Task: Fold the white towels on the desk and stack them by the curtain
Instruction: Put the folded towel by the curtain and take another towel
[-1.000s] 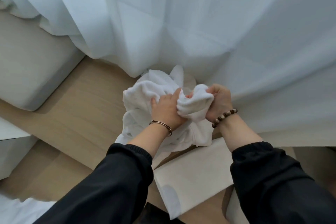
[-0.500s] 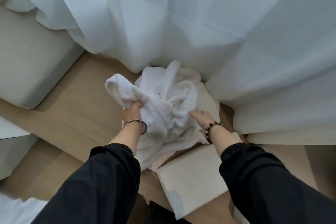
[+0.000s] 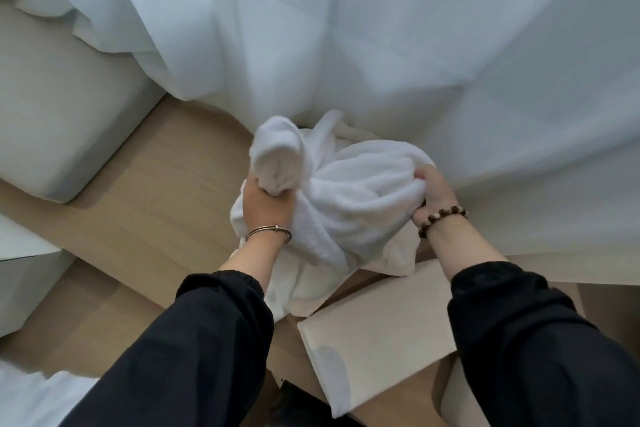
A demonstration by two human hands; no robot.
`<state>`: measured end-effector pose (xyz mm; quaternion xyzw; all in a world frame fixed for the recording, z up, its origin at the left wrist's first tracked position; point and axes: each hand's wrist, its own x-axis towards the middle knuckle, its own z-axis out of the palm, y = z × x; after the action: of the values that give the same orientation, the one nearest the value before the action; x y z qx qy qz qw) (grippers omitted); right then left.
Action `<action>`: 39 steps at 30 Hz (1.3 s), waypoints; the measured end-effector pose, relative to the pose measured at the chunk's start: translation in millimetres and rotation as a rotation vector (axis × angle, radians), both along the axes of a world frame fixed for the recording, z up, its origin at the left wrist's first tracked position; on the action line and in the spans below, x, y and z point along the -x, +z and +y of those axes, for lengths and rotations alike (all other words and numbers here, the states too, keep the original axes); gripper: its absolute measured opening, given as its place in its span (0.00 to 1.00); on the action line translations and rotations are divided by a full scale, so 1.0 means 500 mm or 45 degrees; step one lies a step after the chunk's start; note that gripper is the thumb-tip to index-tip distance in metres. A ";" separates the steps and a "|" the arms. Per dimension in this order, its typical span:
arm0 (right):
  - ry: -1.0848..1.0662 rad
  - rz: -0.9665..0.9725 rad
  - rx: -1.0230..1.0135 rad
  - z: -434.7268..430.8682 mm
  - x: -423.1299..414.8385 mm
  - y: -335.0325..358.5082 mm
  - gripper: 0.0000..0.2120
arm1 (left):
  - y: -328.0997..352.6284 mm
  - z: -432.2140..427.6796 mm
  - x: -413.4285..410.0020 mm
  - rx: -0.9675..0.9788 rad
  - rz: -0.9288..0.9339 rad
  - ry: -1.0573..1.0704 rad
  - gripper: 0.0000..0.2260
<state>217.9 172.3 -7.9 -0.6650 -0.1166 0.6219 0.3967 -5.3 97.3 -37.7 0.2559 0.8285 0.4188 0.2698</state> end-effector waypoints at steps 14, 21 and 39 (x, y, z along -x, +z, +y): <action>1.157 -0.203 -0.579 -0.056 -0.067 0.145 0.30 | 0.138 0.015 -0.186 -0.086 -0.260 -0.499 0.10; 0.986 -0.416 -0.481 -0.106 -0.092 0.132 0.24 | 0.180 -0.002 -0.231 -0.095 -0.528 -0.709 0.25; 0.310 -0.560 -0.552 -0.100 -0.021 0.315 0.04 | 0.219 -0.116 -0.146 -0.006 -0.322 -1.160 0.39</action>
<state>228.5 122.1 149.8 -0.6646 -0.4078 0.4670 0.4171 67.9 39.5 72.0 0.5408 0.5916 0.2874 0.5243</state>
